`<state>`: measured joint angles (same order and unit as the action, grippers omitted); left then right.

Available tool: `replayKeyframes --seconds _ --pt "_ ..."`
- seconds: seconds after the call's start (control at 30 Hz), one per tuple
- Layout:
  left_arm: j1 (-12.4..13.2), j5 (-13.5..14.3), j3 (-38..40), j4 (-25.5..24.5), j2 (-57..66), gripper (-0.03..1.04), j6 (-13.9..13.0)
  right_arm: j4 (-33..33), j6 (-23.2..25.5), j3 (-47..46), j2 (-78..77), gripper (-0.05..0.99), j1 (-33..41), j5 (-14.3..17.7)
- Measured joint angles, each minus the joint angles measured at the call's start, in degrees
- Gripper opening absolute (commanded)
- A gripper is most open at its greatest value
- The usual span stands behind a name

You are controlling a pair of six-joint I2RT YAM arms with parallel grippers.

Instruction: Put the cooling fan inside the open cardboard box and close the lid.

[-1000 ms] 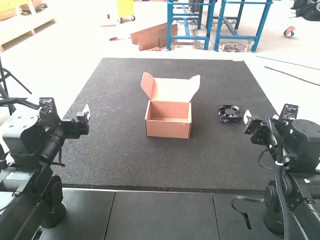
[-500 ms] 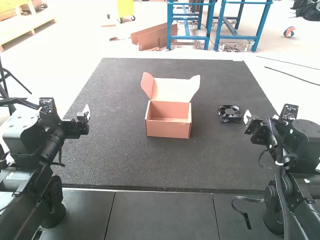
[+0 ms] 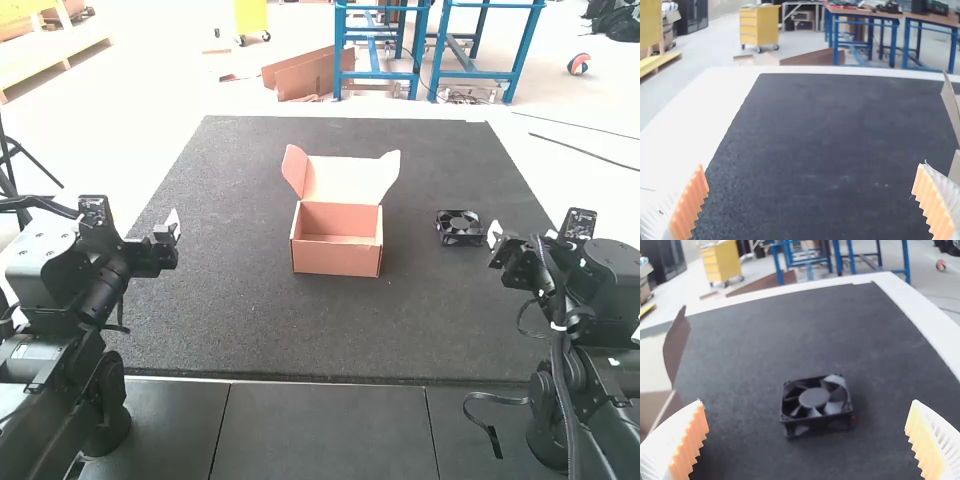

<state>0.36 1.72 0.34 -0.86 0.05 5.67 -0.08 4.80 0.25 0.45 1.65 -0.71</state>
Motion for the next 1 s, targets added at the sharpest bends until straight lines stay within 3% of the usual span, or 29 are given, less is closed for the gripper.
replayKeyframes --seconds 0.2,0.4,0.47,0.7,1.0 --pt "0.02 0.0 0.0 0.81 0.0 0.96 0.0 1.03 0.2 0.0 0.0 0.91 0.0 0.24" --pt "0.0 -0.02 0.0 9.88 0.0 0.96 0.0 13.03 0.39 0.0 0.0 0.91 0.0 2.51" --pt "0.0 -0.02 0.0 11.61 0.0 0.96 0.02 13.97 0.39 0.0 0.0 0.91 0.0 2.95" --pt "0.0 -0.04 1.46 10.16 0.5 0.96 0.02 14.43 0.39 2.14 1.16 0.91 0.02 3.1" --pt "0.0 -0.31 10.82 10.14 12.68 0.96 0.02 13.92 0.39 18.08 22.95 0.91 0.0 4.63"
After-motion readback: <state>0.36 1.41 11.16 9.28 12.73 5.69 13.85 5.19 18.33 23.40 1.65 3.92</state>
